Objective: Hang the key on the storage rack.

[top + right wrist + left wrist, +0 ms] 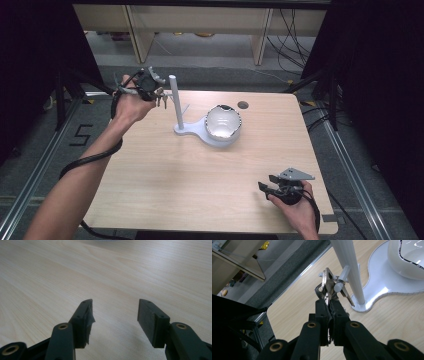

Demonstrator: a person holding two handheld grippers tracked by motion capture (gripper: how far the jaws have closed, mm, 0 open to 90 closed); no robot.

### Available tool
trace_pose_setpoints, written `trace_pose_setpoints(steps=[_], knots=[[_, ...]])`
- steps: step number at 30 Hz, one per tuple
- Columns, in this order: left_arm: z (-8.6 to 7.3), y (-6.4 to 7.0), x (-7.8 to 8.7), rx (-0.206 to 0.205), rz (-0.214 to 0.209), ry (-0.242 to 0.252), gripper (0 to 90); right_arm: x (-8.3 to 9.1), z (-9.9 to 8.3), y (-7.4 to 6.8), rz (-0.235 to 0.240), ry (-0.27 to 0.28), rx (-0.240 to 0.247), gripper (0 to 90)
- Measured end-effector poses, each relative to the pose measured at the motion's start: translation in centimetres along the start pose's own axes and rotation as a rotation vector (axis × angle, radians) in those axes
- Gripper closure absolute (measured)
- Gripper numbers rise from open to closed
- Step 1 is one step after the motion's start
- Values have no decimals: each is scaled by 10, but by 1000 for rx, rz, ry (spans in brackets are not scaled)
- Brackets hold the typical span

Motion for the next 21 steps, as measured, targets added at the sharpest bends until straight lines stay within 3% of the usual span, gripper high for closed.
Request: trace_pose_setpoints(steps=[7, 14, 21], knots=[[1, -1, -2, -4, 1, 4, 829, 0, 0, 0, 0, 0, -1, 469], [3, -5, -1, -13, 23, 26, 740, 0, -1, 0, 20, 2, -2, 464], [1, -9, 5, -6, 36, 36, 701, -1, -1, 0, 1, 7, 0, 464]])
Point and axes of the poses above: each handheld gripper's, and its own axes: x roughly backward along the jaws, z roughly out of its top, y roughly to its right, the point moved 3 cm from there along -x, roughly forward along the jaws, and after that the axes turned 7 degrees about y, right-handed, at the moved point
